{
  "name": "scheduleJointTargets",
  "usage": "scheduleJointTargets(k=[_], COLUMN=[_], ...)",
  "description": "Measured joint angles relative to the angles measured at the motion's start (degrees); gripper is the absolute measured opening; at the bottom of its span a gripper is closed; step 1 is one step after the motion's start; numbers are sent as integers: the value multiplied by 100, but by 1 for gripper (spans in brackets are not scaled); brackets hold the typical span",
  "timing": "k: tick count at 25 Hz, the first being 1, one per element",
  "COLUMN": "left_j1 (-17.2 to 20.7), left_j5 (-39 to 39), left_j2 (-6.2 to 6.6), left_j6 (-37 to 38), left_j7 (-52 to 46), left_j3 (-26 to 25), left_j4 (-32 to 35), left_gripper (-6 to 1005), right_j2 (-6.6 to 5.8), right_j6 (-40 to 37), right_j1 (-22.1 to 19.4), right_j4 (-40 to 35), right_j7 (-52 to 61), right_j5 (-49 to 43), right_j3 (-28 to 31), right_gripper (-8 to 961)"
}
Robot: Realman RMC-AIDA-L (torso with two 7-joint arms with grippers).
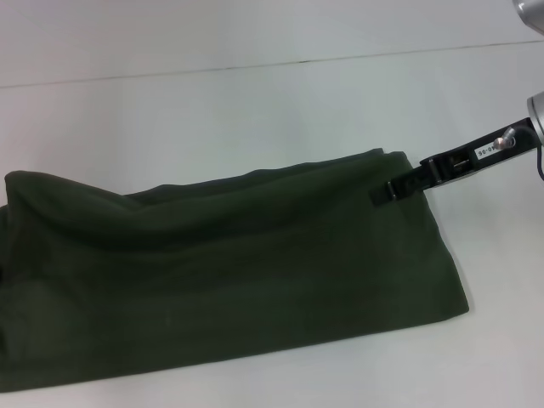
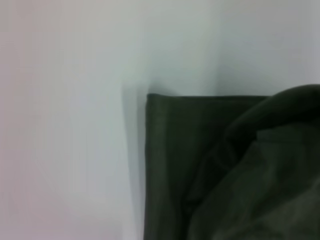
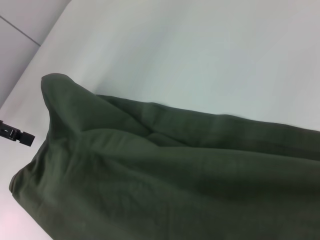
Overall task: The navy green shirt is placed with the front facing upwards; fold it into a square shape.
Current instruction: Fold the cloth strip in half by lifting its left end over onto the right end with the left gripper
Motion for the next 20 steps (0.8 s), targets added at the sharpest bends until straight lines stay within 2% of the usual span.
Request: scheduleJointTargets(k=[20], left_j1=[24], left_j5=[-6], left_j2=[-60], left_j6=[-628], left_j7=[19], left_j3=[312], left_j4=[144], left_gripper=[709], right_j2=[23], right_j6=[142], right_j1=[-22], right_j4=[52], right_j7=[26], right_j5=[1], right_j3=[47], right_gripper=[659])
